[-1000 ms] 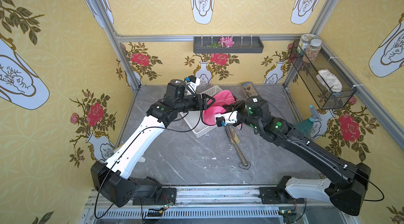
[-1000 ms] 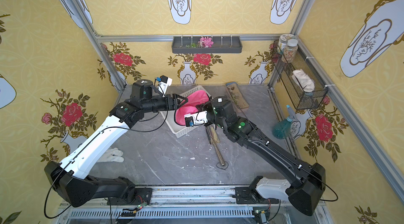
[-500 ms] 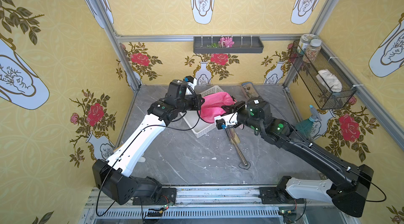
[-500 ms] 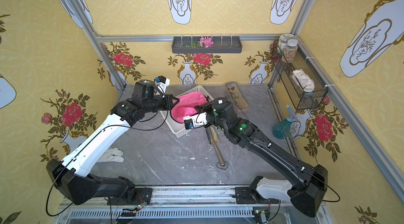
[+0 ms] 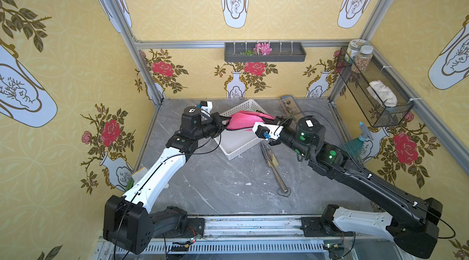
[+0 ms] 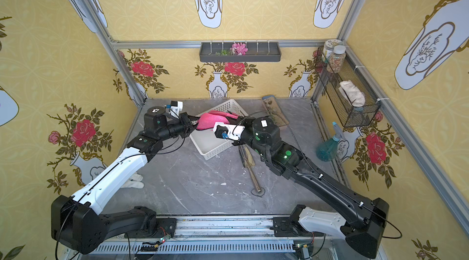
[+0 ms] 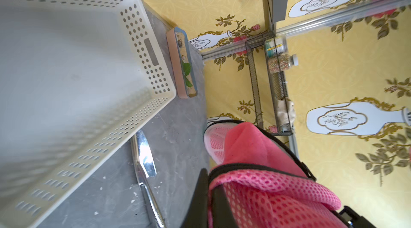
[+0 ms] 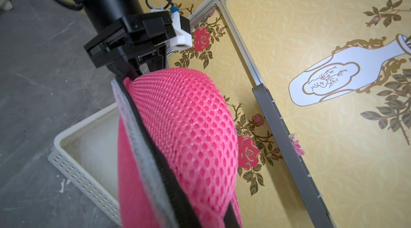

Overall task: Turn the laundry bag inside out
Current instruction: Turn over the laundry bag.

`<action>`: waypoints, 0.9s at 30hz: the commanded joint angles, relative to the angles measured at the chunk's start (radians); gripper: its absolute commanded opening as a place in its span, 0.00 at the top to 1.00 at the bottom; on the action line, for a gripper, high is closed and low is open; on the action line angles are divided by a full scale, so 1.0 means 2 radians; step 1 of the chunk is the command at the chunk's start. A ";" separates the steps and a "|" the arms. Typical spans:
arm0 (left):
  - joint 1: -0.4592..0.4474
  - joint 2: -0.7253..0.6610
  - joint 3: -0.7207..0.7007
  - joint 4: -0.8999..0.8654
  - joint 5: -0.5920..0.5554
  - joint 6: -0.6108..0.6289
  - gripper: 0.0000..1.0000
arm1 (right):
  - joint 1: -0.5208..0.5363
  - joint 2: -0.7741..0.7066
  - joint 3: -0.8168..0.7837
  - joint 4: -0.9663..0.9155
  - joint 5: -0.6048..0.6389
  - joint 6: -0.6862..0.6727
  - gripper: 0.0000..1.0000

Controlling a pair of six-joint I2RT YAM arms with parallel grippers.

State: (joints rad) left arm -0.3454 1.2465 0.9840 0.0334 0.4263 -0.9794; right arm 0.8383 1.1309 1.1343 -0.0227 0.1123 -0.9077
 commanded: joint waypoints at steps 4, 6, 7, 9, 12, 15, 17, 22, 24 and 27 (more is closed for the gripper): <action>-0.016 0.017 -0.018 0.112 -0.004 -0.101 1.00 | 0.062 0.039 0.009 0.181 0.064 0.073 1.00; -0.027 0.025 -0.018 0.131 -0.007 -0.116 1.00 | 0.078 0.060 0.011 0.222 0.079 0.071 1.00; -0.032 0.030 -0.020 0.143 -0.008 -0.127 0.99 | 0.085 0.071 0.011 0.241 0.087 0.073 1.00; -0.036 0.036 -0.024 0.163 -0.012 -0.142 0.91 | 0.098 0.088 0.008 0.260 0.098 0.071 1.00; -0.034 0.025 -0.037 0.173 -0.042 -0.147 0.78 | 0.102 0.093 -0.012 0.284 0.118 0.070 1.00; -0.026 -0.005 -0.064 0.167 -0.086 -0.150 0.62 | 0.087 0.078 -0.041 0.293 0.138 0.070 1.00; -0.020 -0.030 -0.078 0.144 -0.117 -0.148 0.51 | 0.069 0.064 -0.061 0.280 0.143 0.071 1.00; -0.014 -0.082 -0.085 0.060 -0.186 -0.110 0.36 | 0.028 0.030 -0.096 0.250 0.127 0.017 1.00; -0.014 -0.096 -0.072 0.021 -0.206 -0.082 0.36 | 0.013 0.024 -0.101 0.237 0.114 -0.024 1.00; -0.014 -0.109 -0.041 -0.019 -0.223 -0.019 0.41 | -0.007 0.020 -0.098 0.214 0.090 -0.094 1.00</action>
State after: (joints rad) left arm -0.3752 1.0435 0.8661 0.0948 0.0498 -1.1572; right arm 0.8471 1.1793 0.9344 0.4164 0.3519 -0.9318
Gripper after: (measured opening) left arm 0.607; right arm 0.081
